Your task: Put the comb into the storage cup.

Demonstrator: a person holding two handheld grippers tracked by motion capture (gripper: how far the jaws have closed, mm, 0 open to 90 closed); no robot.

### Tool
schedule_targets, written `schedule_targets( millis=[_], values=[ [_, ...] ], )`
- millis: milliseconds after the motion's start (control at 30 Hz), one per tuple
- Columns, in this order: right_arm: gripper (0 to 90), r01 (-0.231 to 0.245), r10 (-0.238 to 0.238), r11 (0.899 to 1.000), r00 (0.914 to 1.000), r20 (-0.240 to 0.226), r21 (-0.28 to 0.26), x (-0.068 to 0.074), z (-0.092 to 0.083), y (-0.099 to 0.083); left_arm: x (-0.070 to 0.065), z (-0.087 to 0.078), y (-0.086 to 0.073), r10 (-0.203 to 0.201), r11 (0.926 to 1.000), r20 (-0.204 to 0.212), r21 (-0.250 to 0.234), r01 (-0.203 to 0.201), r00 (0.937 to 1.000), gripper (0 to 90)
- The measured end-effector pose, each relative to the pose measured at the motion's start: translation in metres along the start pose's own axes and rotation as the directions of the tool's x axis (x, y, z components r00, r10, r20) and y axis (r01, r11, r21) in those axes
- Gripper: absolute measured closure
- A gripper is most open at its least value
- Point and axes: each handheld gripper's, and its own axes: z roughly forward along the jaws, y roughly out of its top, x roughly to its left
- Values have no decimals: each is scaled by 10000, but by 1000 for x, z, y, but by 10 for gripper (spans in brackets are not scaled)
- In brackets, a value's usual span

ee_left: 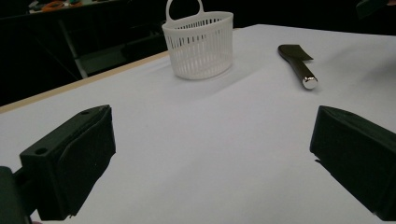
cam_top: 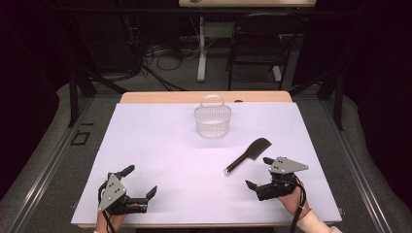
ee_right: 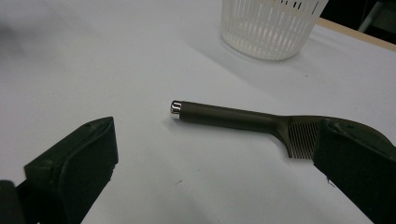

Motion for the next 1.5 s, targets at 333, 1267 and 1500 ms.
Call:
schedule_targets(
  millis=[333, 1267, 1500],
  values=[
    [0, 219, -217, 9997, 9997, -106, 127, 0, 8, 6, 3, 1, 0, -198, 9997, -19, -120, 198, 9998, 0],
    [0, 23, -2, 9992, 9986, -538, 387, -8, 40, 24, 4, 0, 0, -169, 9998, -128, 117, 171, 9998, 0],
    [0, 82, -61, 9993, 9983, -575, 364, -7, 46, 27, 4, 1, 0, -98, 9997, -178, 242, 103, 9998, 0]
  ],
)
